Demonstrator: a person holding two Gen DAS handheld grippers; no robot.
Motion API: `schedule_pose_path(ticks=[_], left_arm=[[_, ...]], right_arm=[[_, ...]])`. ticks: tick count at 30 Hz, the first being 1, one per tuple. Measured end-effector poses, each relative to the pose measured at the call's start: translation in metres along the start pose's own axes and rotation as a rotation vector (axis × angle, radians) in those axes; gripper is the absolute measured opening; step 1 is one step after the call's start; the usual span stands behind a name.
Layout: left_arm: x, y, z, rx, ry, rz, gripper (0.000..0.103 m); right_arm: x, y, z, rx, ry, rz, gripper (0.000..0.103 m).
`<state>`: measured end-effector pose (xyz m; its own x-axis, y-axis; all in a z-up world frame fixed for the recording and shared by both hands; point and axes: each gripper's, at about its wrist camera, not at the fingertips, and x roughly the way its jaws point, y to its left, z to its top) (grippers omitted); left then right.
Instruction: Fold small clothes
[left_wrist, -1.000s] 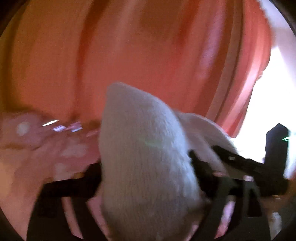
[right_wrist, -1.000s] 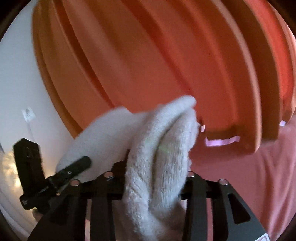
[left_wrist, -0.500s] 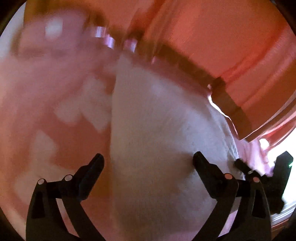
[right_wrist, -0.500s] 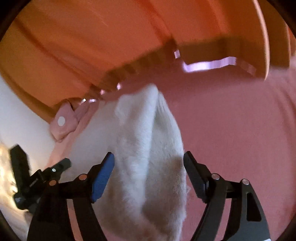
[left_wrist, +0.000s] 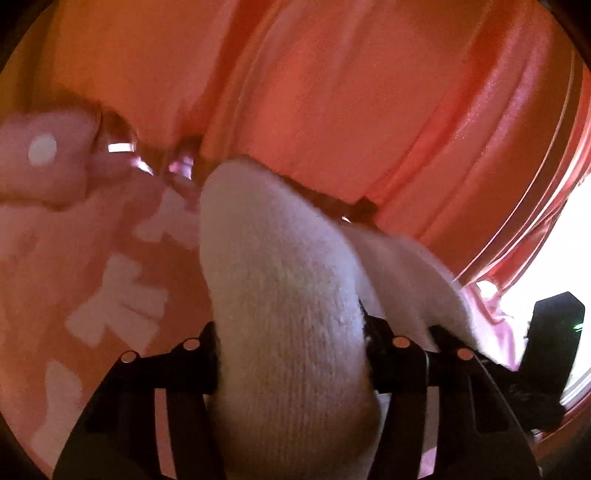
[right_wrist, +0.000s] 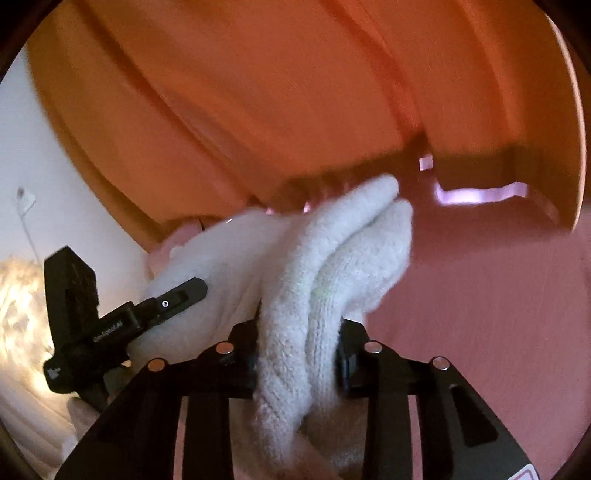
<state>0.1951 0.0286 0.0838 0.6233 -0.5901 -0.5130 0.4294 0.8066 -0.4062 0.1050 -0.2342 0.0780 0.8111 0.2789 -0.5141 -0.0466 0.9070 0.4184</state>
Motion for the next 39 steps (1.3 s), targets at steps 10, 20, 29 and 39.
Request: schedule_pose_path(ticks=[10, 20, 29, 39], left_arm=[[-0.005, -0.01, -0.033, 0.075, 0.044, 0.325, 0.085], [0.006, -0.015, -0.06, 0.156, 0.134, 0.481, 0.089], [0.004, -0.031, -0.07, 0.229, 0.122, 0.533, 0.091], [-0.035, -0.055, -0.123, 0.23, 0.139, 0.507, 0.091]], right_arm=[[-0.022, 0.015, -0.022, -0.121, -0.005, -0.27, 0.044], [0.006, 0.001, -0.036, -0.059, 0.156, -0.32, 0.036], [0.003, 0.003, -0.045, -0.11, 0.164, -0.431, 0.042], [-0.051, 0.042, -0.121, -0.127, 0.086, -0.489, 0.081]])
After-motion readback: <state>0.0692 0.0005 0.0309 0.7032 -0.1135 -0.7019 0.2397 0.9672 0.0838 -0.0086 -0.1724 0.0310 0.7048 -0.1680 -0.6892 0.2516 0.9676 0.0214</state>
